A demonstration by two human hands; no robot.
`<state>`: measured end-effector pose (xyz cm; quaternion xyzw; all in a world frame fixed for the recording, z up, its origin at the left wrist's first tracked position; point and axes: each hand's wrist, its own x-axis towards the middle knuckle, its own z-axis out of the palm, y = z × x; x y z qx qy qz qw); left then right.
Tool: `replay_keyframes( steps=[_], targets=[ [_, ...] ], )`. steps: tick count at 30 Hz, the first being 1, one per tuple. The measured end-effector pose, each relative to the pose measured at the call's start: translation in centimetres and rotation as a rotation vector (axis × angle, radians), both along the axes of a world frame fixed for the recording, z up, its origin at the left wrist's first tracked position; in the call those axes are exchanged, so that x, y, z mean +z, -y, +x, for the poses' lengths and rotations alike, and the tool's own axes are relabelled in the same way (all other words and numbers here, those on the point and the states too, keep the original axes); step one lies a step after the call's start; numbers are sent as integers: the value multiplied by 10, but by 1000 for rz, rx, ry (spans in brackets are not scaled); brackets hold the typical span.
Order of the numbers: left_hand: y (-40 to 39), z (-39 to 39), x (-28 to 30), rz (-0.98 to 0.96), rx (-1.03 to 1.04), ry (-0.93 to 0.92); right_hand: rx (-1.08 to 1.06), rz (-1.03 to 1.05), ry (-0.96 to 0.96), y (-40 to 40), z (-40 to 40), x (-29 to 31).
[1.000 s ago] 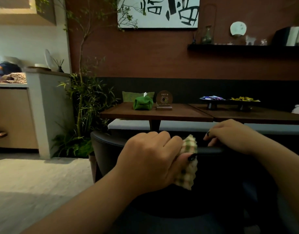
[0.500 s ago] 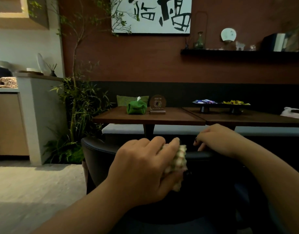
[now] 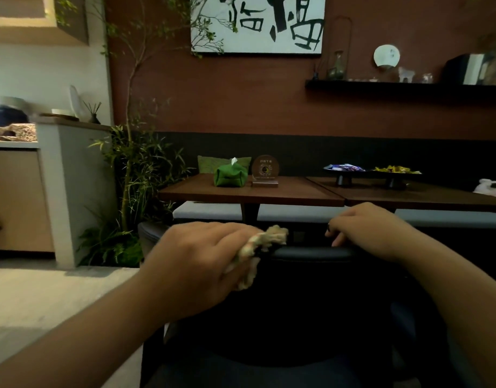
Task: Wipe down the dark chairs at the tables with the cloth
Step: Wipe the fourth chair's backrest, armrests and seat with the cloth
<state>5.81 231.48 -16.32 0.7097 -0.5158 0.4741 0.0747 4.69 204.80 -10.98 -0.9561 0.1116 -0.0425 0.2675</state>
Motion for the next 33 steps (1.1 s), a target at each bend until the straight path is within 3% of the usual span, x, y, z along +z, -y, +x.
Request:
replay_keyframes(
  steps=[3,5,10,13,15,17,20,24,27,29,33],
  targets=[
    [-33,21,-8,-97,35,18,23,-47,3,-1,-2,-1],
    [-58,40,-16,-227,77,-74,28,-61,8,-2,-4,-1],
    [-111,102,-38,-595,317,-411,-35,18,-4,-4,-3,0],
    [-118,128,-50,-675,455,-769,-41,41,-27,-6,-2,2],
    [-108,132,-58,-823,337,-1020,-45,48,-37,-7,-1,3],
    [-91,126,-60,-1097,100,-1150,-45,45,-49,-6,-1,2],
    [-70,111,-54,-1338,-60,-1092,-54,59,-35,-6,-1,1],
    [-44,77,-60,-1428,186,-835,-55,59,7,-6,-2,0],
    [-10,46,-81,-1637,121,-775,-54,62,27,-6,-2,-2],
    [9,32,-92,-1678,54,-708,-54,68,26,-6,-1,-2],
    [6,47,-79,-1762,46,-749,-51,66,41,-6,-3,-2]
  ],
)
